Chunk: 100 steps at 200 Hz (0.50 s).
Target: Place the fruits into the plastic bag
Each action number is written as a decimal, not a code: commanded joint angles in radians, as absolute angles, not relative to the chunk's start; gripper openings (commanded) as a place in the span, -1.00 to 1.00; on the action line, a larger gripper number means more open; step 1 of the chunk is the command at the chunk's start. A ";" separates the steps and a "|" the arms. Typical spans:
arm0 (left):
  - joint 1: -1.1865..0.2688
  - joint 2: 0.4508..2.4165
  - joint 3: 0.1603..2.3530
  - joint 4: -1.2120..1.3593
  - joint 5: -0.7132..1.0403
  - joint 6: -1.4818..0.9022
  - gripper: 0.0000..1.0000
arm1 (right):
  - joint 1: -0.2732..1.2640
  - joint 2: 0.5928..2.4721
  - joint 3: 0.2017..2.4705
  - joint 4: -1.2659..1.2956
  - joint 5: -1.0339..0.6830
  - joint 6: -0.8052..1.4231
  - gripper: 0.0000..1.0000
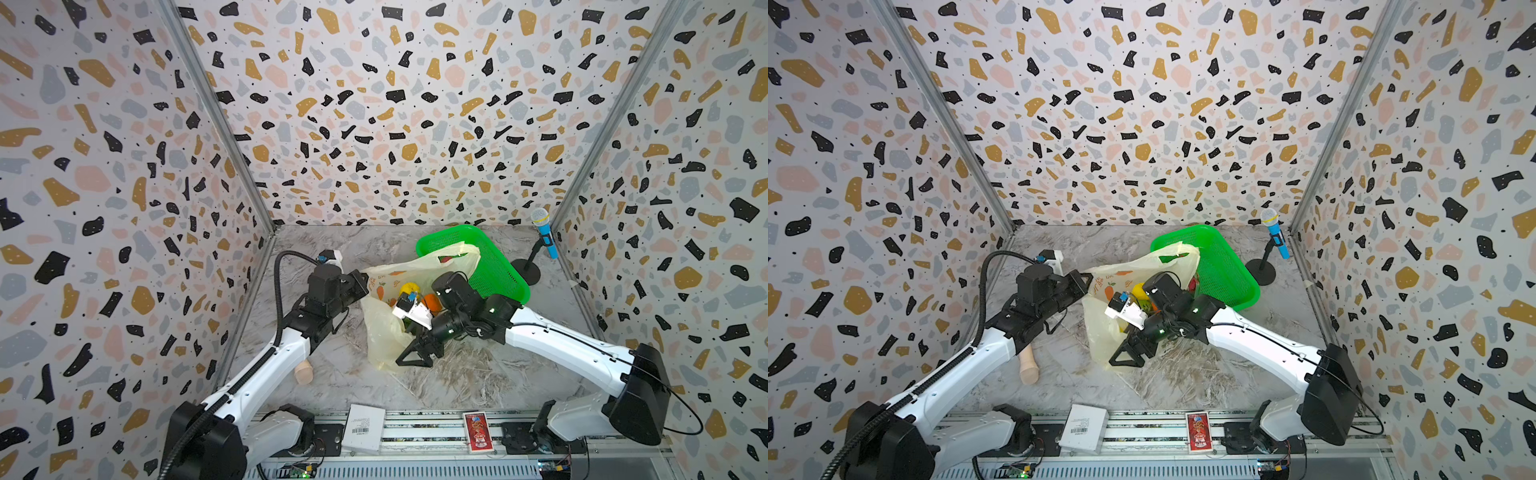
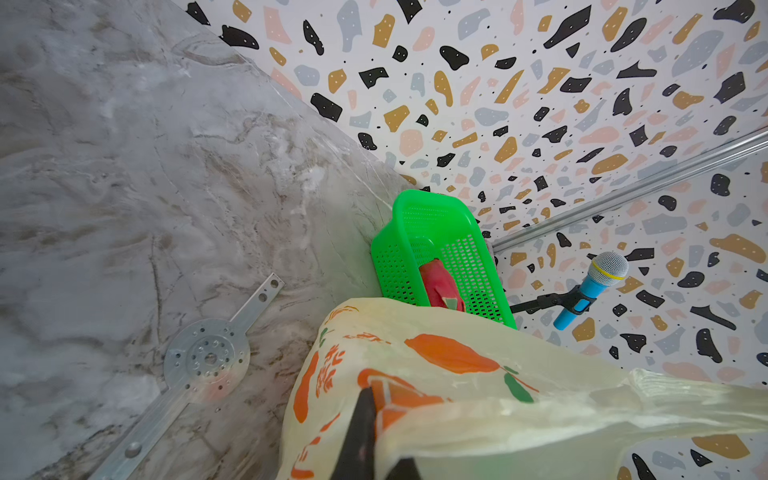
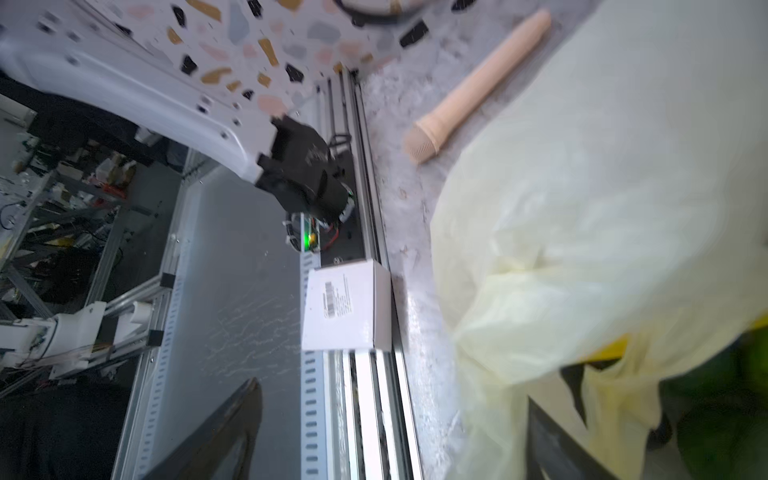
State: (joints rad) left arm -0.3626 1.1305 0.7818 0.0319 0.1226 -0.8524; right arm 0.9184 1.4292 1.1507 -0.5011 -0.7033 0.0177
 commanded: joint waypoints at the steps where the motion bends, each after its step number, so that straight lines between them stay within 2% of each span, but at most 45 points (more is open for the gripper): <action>1: -0.360 1.136 0.793 0.072 0.124 -0.856 -1.00 | 0.930 1.479 1.091 -0.680 -0.554 -0.043 0.70; 28: -0.359 1.136 0.795 0.067 0.120 -0.854 -1.00 | 0.939 1.470 1.081 -0.687 -0.460 -0.039 0.71; 66: -0.365 1.136 0.790 0.066 0.121 -0.854 -1.00 | 0.925 1.363 1.208 -0.657 -0.294 -0.034 0.90; 100: -0.369 1.135 0.784 0.068 0.121 -0.856 -1.00 | 0.899 1.271 1.288 -0.561 -0.243 -0.002 0.99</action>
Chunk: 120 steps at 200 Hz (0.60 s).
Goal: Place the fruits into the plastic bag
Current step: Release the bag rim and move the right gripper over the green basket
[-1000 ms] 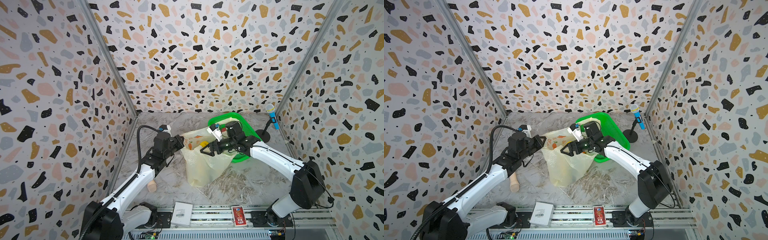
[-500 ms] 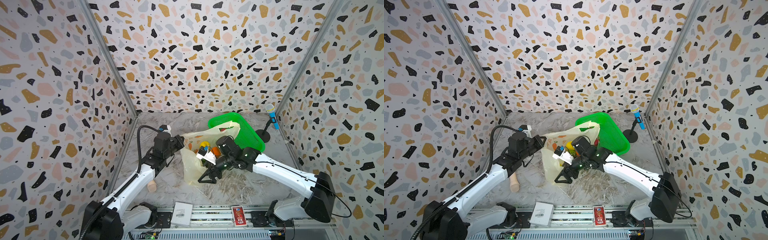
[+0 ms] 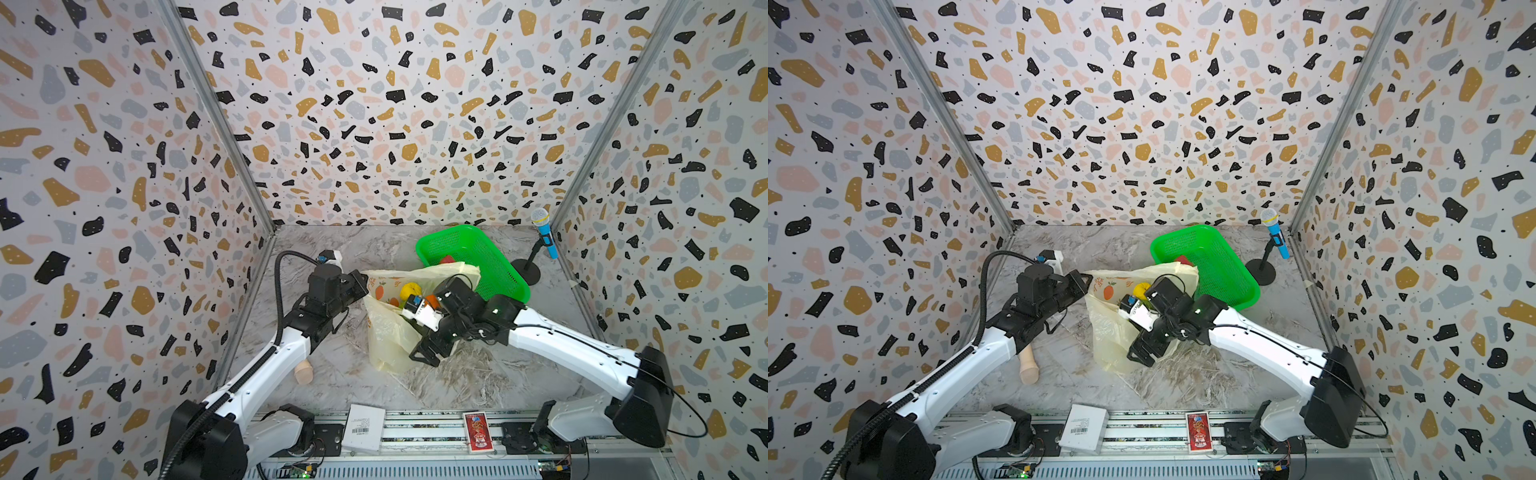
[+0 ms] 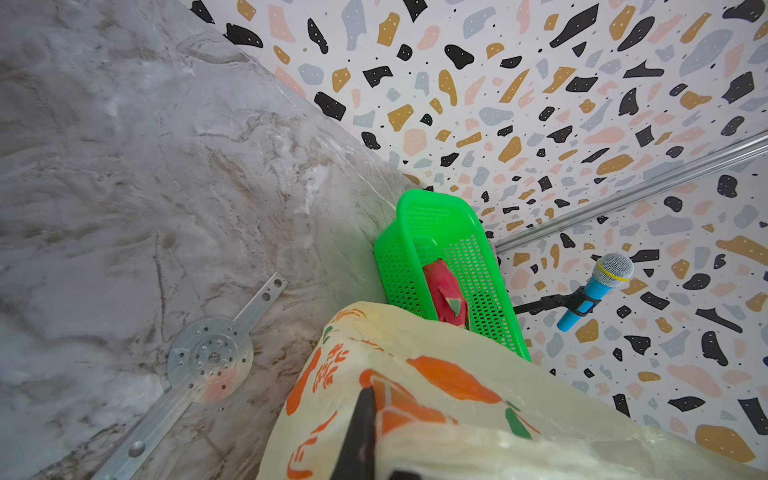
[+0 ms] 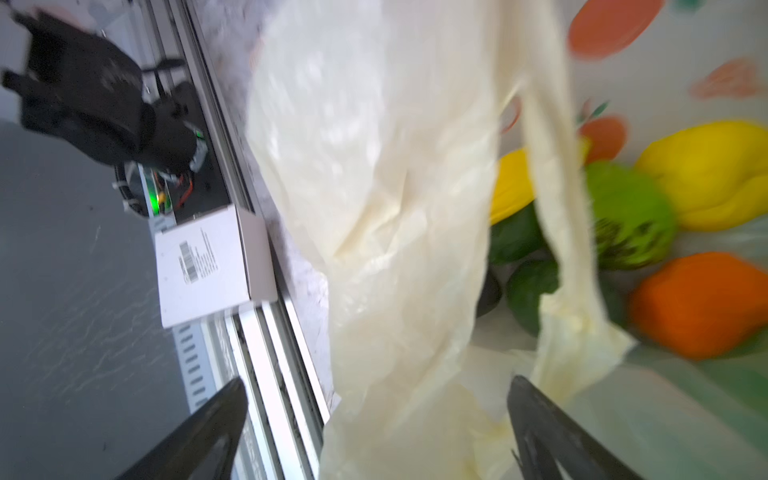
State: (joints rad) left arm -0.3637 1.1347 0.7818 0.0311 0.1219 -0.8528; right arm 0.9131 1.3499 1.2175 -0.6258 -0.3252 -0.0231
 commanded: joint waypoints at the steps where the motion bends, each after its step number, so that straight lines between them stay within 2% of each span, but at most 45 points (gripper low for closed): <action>1: -0.369 1.135 0.784 0.069 0.121 -0.856 -1.00 | 0.899 1.269 1.290 -0.558 -0.243 -0.001 0.99; 54: -0.371 1.137 0.784 0.066 0.113 -0.857 -1.00 | 0.854 1.129 1.415 -0.362 -0.266 0.045 1.00; 71: -0.372 1.140 0.787 0.065 0.113 -0.856 -1.00 | 0.686 1.073 1.426 -0.243 -0.329 0.124 1.00; 99: -0.371 1.143 0.790 0.062 0.115 -0.853 -1.00 | 0.351 1.066 1.370 -0.045 -0.369 0.404 1.00; 120: -0.371 1.144 0.787 0.067 0.117 -0.853 -1.00 | 0.252 1.163 1.357 -0.080 -0.295 0.515 1.00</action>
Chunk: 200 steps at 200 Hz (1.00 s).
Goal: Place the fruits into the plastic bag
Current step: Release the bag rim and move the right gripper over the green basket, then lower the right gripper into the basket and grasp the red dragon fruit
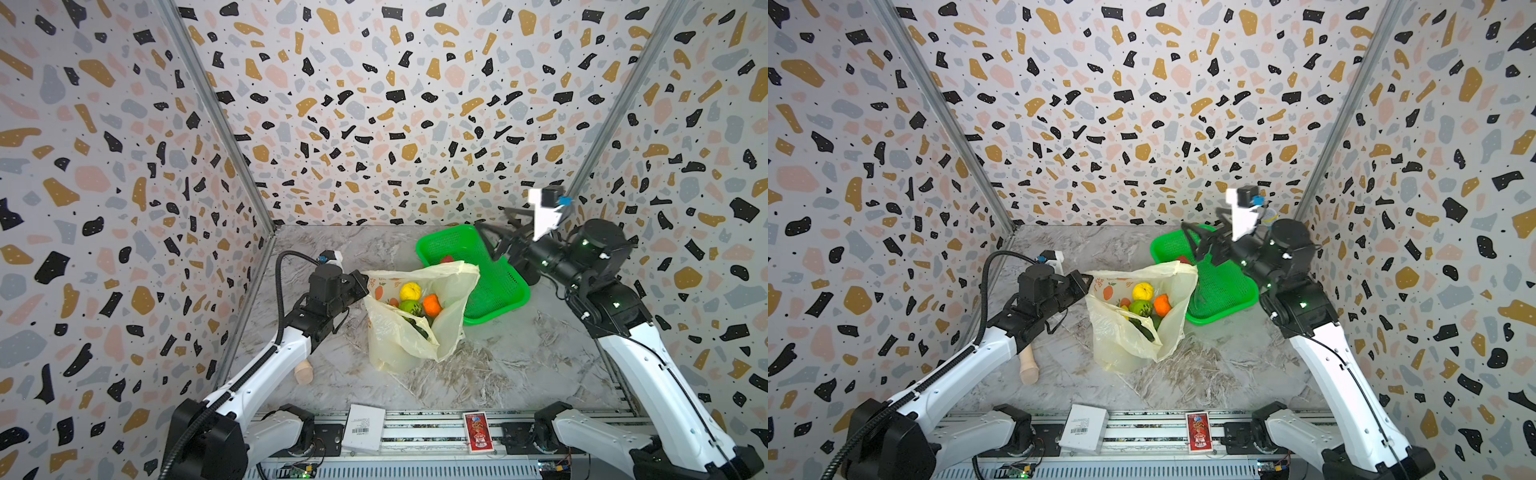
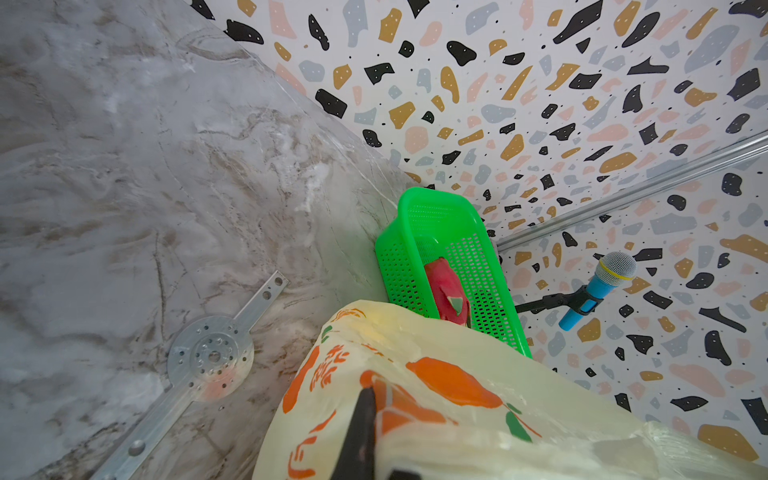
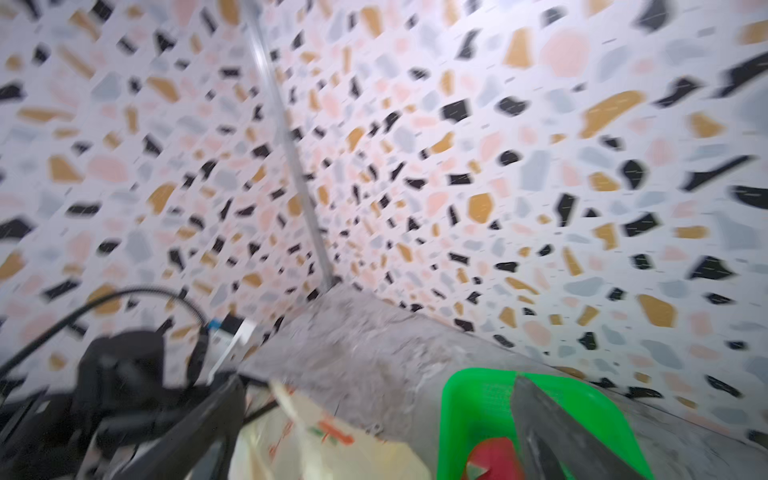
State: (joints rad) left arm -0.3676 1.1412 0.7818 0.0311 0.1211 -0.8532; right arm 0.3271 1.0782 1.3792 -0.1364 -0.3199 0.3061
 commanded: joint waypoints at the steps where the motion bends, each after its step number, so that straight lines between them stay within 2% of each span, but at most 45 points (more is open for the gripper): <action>1: -0.372 1.143 0.788 0.068 0.117 -0.854 -1.00 | 0.250 1.168 1.356 -0.081 -0.293 0.517 1.00; 20: -0.371 1.143 0.788 0.069 0.119 -0.854 -1.00 | 0.236 1.290 1.320 -0.096 -0.297 0.537 0.99; 63: -0.371 1.141 0.788 0.066 0.118 -0.845 -1.00 | 0.242 1.618 1.344 -0.185 -0.443 0.490 0.98; 87: -0.372 1.149 0.790 0.066 0.118 -0.847 -1.00 | 0.254 1.767 1.411 -0.278 -0.415 0.436 0.98; 200: -0.371 1.163 0.796 0.065 0.117 -0.844 -1.00 | 0.324 2.081 1.601 -0.446 -0.245 0.308 1.00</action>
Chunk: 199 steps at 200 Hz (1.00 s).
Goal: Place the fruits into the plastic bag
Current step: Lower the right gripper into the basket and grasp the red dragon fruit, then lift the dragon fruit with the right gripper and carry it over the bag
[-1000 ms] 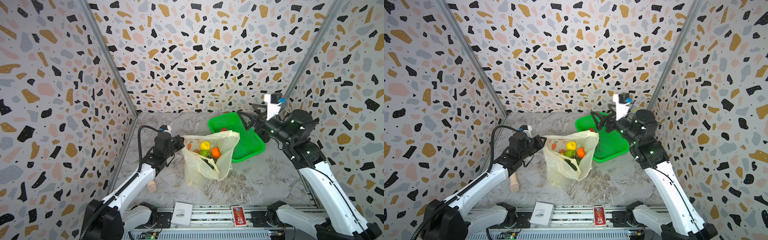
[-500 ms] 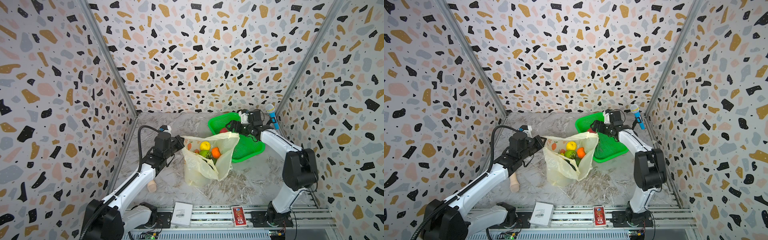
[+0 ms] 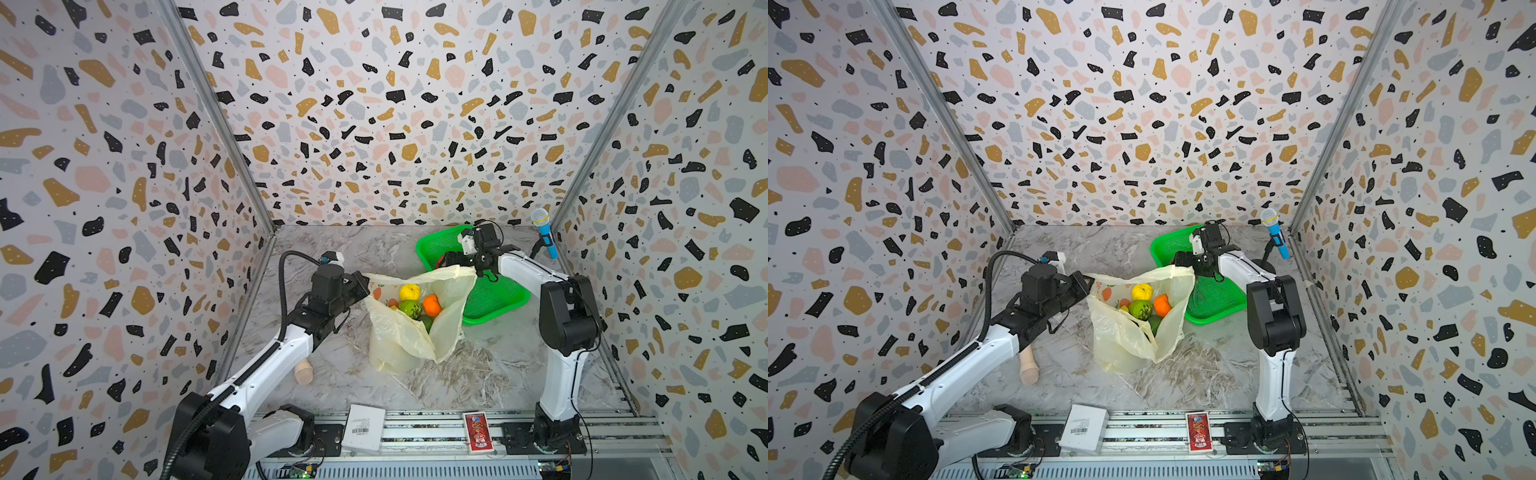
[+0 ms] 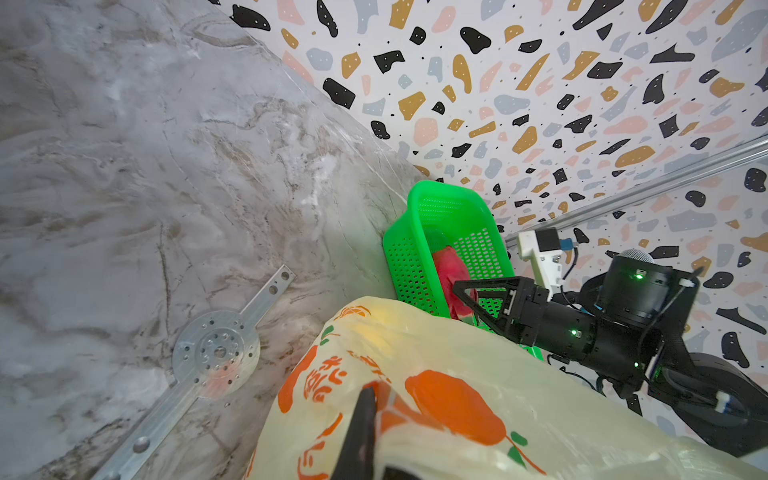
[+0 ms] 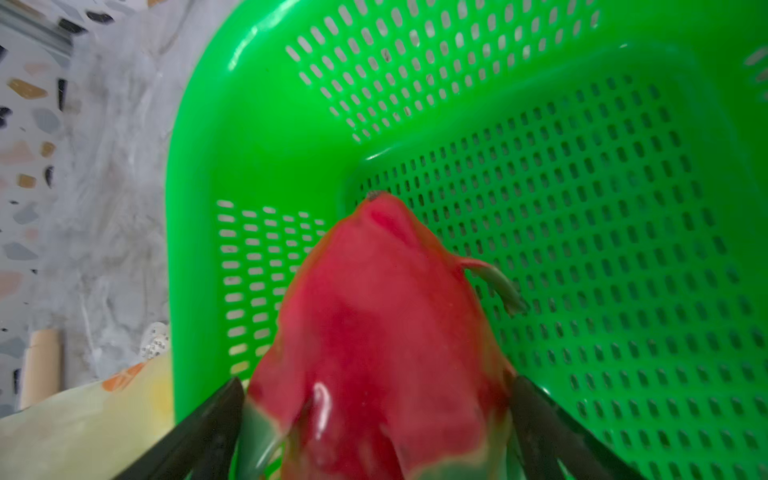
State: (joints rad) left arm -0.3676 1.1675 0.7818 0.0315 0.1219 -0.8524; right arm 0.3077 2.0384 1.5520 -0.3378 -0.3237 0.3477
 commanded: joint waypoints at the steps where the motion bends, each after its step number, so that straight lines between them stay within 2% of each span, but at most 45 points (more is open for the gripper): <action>1: -0.371 1.163 0.796 0.064 0.116 -0.844 -1.00 | 0.325 2.083 1.602 -0.448 -0.241 0.308 1.00; 18: -0.372 1.159 0.796 0.060 0.114 -0.836 -1.00 | 0.327 2.109 1.612 -0.457 -0.198 0.321 0.92; 35: -0.372 1.160 0.796 0.056 0.114 -0.835 -1.00 | 0.319 2.112 1.608 -0.435 -0.199 0.345 0.74; 49: -0.371 1.164 0.800 0.055 0.115 -0.836 -1.00 | 0.307 2.103 1.600 -0.416 -0.224 0.360 0.39; 67: -0.372 1.163 0.801 0.056 0.112 -0.837 -1.00 | 0.284 2.060 1.562 -0.381 -0.273 0.391 -0.16; 78: -0.371 1.163 0.803 0.057 0.112 -0.838 -1.00 | 0.268 2.021 1.536 -0.364 -0.295 0.410 -0.32; 97: -0.372 1.161 0.804 0.056 0.114 -0.834 -1.00 | 0.248 1.907 1.465 -0.311 -0.315 0.430 -0.43; 128: -0.371 1.155 0.806 0.054 0.118 -0.827 -1.00 | 0.220 1.670 1.409 -0.281 -0.297 0.430 -0.50; 165: -0.371 1.154 0.807 0.052 0.130 -0.825 -1.00 | 0.209 1.408 1.465 -0.305 -0.239 0.376 -0.54; 199: -0.371 1.154 0.806 0.046 0.138 -0.819 -1.00 | 0.246 1.242 1.537 -0.269 -0.316 0.340 -0.61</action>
State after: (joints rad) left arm -0.3676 1.1671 0.7818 0.0299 0.1230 -0.8463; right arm 0.2100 1.3556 1.4643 -0.3386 -0.2569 0.3828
